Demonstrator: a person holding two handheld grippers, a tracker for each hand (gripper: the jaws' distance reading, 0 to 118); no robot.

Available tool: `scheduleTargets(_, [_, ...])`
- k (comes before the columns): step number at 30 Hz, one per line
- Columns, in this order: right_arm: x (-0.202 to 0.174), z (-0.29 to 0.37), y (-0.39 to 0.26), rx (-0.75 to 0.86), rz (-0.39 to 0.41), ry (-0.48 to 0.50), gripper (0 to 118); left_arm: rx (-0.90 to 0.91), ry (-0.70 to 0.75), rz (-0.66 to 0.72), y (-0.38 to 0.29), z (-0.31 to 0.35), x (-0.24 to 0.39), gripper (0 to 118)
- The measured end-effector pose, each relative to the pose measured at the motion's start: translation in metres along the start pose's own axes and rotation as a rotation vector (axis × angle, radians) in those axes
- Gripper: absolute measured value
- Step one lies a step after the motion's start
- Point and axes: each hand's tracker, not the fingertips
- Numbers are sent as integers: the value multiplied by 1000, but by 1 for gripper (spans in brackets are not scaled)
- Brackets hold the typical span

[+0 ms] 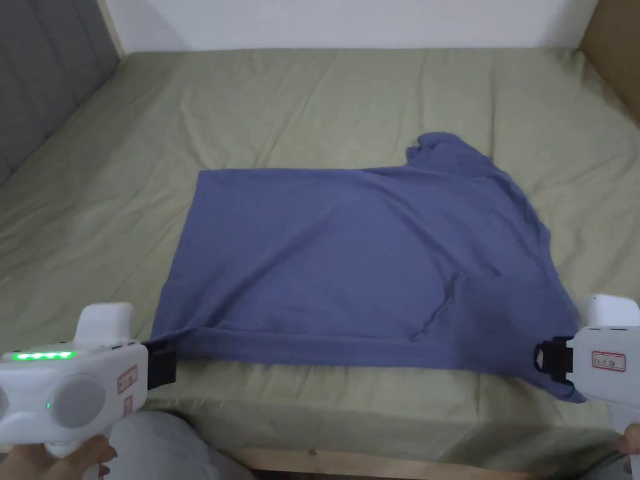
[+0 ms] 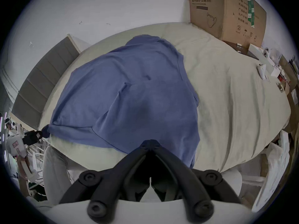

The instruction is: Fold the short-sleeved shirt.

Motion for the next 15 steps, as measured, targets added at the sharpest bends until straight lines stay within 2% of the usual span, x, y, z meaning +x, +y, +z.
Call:
scheduleTargets(1, [-1, -1, 0, -4, 11, -10, 0, -13, 2, 8, 0, -3, -4, 101])
scheduleTargets(4, [-2, -6, 0, -17, 28, -29, 0, -14, 28, 36, 7, -7, -13, 100])
scheduleTargets(8, [2, -9, -1, -35, -5, -7, 0, -52, -21, 71, 19, -29, -21, 98])
scheduleTargets(9, [2, -10, -2, -37, -7, -8, 0, -76, -48, 79, 20, -35, -21, 88])
scheduleTargets(10, [3, -11, -3, -39, -9, -11, 0, -91, -67, 71, 22, -39, -21, 61])
scheduleTargets(11, [4, -11, -4, -43, -10, -16, 0, -117, -50, 62, 22, -43, -17, 2])
scheduleTargets(15, [9, -5, -6, -45, -20, -22, 0, -122, -56, 19, 21, -40, -8, 2])
